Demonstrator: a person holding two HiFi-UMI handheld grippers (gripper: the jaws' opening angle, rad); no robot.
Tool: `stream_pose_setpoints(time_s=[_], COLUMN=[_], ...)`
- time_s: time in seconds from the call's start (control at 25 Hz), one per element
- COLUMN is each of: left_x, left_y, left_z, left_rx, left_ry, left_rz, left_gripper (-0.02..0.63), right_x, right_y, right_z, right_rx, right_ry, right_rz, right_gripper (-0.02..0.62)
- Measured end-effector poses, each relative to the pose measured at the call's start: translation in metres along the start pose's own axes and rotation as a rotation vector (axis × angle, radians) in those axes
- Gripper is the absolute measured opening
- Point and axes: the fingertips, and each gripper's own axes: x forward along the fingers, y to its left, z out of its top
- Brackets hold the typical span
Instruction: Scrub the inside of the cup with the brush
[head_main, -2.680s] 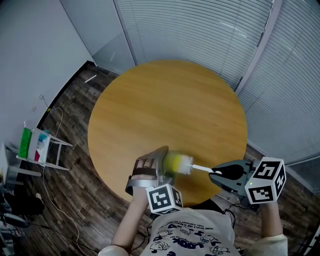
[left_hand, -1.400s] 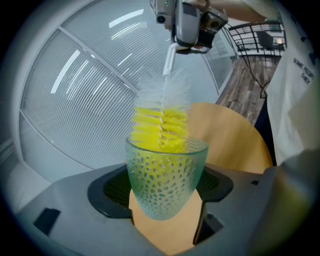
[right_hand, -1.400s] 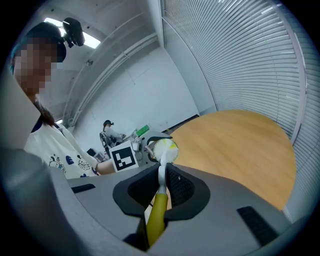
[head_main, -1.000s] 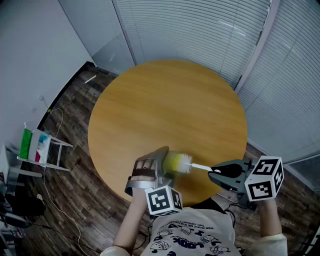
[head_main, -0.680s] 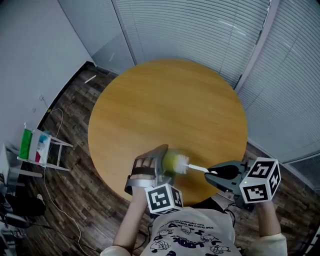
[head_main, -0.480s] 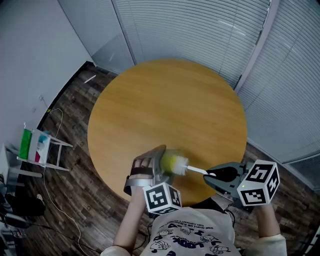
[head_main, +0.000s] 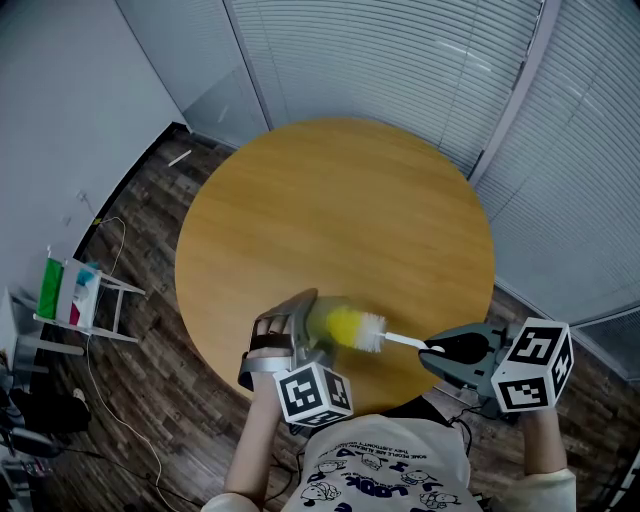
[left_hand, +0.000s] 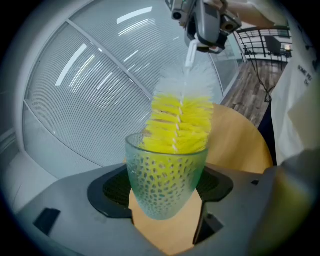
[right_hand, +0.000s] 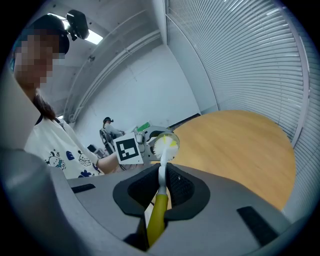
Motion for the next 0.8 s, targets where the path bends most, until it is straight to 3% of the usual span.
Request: stream_pose_setpoints(time_s=[0.44,0.8], left_x=[-0.008,-0.002], left_y=[-0.011,-0.013], left_z=[0.019,0.022], left_rx=[0.025,0.075], left_ry=[-0.047,-0.039], left_rz=[-0.011,0.026], left_gripper=[0.382,0.382], right_x=[0.02,0.017], right_y=[0.005,0.004], right_z=[-0.005,-0.001], right_rx=[0.029,0.045], right_ry=[0.003,-0.031], right_rz=[0.001,0.011], right_gripper=[0.046,0.046])
